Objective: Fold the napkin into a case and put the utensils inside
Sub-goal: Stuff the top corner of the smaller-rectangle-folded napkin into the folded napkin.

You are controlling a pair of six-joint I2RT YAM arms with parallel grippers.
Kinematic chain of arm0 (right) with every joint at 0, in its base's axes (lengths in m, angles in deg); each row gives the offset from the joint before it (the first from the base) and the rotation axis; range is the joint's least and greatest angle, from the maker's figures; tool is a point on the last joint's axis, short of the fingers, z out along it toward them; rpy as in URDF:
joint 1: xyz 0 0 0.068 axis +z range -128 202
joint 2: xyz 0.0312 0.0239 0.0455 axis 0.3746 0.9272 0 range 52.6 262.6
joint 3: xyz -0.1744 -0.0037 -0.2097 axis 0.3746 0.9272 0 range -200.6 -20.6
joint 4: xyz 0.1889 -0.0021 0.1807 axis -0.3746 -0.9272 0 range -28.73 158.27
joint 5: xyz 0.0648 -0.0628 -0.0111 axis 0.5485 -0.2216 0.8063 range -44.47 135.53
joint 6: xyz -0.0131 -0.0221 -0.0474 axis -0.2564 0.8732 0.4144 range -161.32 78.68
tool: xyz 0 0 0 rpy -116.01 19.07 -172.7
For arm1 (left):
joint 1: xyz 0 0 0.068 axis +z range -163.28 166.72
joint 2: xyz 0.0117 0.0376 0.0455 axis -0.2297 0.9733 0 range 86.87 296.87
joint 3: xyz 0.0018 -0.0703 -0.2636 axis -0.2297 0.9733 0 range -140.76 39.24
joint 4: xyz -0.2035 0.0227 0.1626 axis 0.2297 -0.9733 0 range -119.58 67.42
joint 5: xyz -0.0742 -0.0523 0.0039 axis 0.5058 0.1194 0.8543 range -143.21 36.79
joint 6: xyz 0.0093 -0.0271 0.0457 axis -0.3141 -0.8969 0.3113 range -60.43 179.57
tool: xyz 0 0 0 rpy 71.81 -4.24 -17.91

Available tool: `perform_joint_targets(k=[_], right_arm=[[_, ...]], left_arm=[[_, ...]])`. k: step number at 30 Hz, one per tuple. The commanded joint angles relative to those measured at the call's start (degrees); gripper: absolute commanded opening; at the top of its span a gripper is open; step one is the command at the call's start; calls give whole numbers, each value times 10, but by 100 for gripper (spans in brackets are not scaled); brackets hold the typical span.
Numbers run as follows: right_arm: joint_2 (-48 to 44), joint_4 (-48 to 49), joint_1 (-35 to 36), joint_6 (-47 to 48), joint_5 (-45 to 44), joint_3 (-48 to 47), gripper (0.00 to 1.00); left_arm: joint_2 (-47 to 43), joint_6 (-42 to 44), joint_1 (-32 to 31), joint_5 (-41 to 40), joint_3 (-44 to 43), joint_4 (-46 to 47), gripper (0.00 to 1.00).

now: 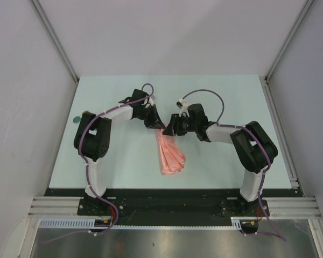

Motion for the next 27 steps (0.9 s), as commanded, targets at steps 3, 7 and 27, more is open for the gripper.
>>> perform_joint_targets(k=[3,7,27], right_arm=[[9,-17,25,66,-65,-23,52],[4,-20,31,74,-92,-24,52],[1,11,23,54,-91,-22,42]], left_arm=[[-22,-27,-3,48,-11,32,0],[-26,-38,-2,62,-3,45,0],[-27,-29,1,62,8,44,0]])
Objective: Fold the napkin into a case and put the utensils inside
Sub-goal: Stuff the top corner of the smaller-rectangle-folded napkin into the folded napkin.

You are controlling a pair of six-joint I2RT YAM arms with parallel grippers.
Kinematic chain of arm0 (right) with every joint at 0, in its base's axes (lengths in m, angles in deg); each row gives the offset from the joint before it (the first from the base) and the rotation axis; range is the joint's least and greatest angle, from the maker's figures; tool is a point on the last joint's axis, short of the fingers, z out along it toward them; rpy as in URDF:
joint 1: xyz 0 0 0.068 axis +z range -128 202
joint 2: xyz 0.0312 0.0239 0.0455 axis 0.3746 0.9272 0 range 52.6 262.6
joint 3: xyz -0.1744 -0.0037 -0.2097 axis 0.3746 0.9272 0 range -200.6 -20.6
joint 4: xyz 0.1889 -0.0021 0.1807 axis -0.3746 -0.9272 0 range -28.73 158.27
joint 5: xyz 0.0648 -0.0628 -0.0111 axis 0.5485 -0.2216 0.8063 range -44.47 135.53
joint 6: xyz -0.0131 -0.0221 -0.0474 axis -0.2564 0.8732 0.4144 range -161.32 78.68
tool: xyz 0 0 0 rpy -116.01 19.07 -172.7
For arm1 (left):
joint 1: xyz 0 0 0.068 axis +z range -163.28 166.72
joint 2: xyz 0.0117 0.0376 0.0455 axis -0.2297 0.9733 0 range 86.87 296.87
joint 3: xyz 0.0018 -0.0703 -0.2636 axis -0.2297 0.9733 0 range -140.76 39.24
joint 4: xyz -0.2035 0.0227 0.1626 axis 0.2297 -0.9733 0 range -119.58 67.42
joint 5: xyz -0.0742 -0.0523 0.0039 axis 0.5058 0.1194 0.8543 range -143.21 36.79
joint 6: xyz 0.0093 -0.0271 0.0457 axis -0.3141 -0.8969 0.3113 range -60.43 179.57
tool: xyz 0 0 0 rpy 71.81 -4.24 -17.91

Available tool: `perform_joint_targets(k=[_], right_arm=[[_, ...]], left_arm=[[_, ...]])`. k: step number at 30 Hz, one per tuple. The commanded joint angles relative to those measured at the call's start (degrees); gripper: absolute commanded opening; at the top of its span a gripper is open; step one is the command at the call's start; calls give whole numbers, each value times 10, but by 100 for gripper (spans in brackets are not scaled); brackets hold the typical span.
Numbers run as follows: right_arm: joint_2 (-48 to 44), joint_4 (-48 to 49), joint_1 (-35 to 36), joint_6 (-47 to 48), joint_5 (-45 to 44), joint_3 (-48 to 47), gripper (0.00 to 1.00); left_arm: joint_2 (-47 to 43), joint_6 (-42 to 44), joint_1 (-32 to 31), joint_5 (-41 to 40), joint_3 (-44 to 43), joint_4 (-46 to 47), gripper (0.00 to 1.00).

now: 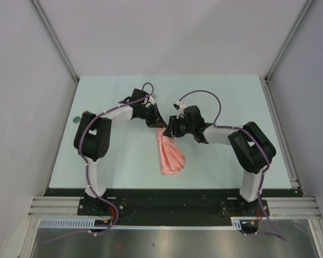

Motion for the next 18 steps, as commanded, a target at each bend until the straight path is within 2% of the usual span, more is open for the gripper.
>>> perform_joint_targets(k=[1,7,10,12,13,15,18], right_arm=[[-8,33,-2,2,-2,-19,43],[-5,36,-4,0,0,-21,45],[-3,41,-6,-6,-1,-20,42],[5,43,-8,-12,6,-24,37],[6,43,-10,-12,14,-25,25],[4,40,-10,-14,15,-25,12],[0,16,-9,-12,14,-24,3]], left_arm=[[-25,-3,2,18,4,10,0],[-26,-4,2,19,4,13,0],[-27,-4,2,22,7,12,0],[-29,-8,2,25,9,17,0],[-30,-8,2,26,10,20,0],[-29,-8,3,26,8,19,0],[-26,-5,3,25,6,19,0]])
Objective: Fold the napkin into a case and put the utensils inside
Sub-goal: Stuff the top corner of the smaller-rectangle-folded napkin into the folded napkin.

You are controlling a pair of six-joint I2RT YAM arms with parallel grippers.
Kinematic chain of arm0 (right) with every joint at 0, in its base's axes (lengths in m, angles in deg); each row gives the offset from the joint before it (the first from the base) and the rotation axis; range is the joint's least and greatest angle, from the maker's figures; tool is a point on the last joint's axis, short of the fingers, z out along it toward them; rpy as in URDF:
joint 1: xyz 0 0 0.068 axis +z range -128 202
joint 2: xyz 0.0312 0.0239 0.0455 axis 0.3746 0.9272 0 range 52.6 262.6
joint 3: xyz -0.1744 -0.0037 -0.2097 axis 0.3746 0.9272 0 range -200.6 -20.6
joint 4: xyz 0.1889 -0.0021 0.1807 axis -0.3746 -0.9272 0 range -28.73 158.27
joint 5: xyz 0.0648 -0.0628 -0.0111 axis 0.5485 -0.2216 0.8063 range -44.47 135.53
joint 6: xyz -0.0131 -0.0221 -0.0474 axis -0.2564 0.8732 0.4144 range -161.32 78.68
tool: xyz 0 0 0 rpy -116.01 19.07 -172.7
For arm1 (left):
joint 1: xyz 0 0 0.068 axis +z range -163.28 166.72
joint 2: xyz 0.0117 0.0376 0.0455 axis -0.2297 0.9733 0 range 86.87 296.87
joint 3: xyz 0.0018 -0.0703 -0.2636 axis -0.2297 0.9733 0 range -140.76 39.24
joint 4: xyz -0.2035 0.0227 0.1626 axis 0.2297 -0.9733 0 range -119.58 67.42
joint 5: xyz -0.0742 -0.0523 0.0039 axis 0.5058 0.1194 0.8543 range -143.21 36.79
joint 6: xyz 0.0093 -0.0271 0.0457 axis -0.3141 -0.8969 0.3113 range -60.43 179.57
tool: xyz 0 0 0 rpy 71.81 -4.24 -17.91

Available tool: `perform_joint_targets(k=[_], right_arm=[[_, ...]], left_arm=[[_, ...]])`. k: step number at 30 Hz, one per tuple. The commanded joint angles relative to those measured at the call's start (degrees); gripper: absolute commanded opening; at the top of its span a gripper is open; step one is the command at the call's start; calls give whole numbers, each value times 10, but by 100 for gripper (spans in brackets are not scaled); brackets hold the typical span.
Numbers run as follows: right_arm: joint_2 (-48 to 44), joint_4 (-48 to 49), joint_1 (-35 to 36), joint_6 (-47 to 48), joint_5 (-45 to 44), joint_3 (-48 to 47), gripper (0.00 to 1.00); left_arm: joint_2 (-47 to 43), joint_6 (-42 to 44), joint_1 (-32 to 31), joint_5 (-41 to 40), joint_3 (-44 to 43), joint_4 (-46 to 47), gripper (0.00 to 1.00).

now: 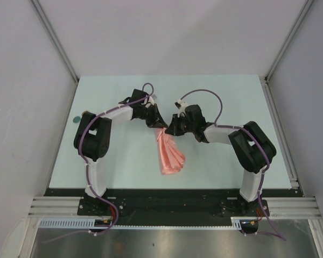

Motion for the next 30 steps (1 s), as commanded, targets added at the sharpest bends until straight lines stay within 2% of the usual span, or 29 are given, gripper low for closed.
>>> perform_joint_targets(k=[1,3,4,6,7,10,11,13,15,16,19,25,27,30], right_arm=[[-2,-9,-2,5,6,-28,1],[-6,-34,-3,7,6,-32,0],[-8,-40,-4,6,2,-33,0],[-10,-59,-3,6,0,-33,0],[-12,-64,-4,2,-2,-33,0],[-12,-69,-8,-9,2,-26,0],[-12,-71,-8,-12,3,-26,0],[-12,-79,-10,-20,5,-26,0],[-14,-83,-11,-25,13,-28,0],[-12,-90,-11,-29,16,-30,0],[-14,-111,-12,-32,18,-44,0],[-22,-122,-21,-44,21,-44,0],[-22,-122,-24,-50,26,-44,0],[-20,-119,-26,-55,34,-43,0]], left_arm=[[-27,-4,3,17,-1,11,0],[-27,0,3,7,-7,9,6],[-28,4,3,1,-11,-1,20],[-42,17,3,-28,-18,-7,33],[-50,24,3,-44,-20,-22,43],[-93,62,3,-133,-19,-50,52],[-105,67,2,-190,-6,-52,51],[-144,79,-2,-229,15,-47,47],[-160,87,-14,-286,38,-49,35],[-165,93,-21,-310,44,-58,20],[-168,118,-48,-360,68,-61,13],[-166,139,-104,-428,97,-35,19],[-158,145,-119,-439,92,-32,25],[-134,150,-132,-450,76,-38,28]])
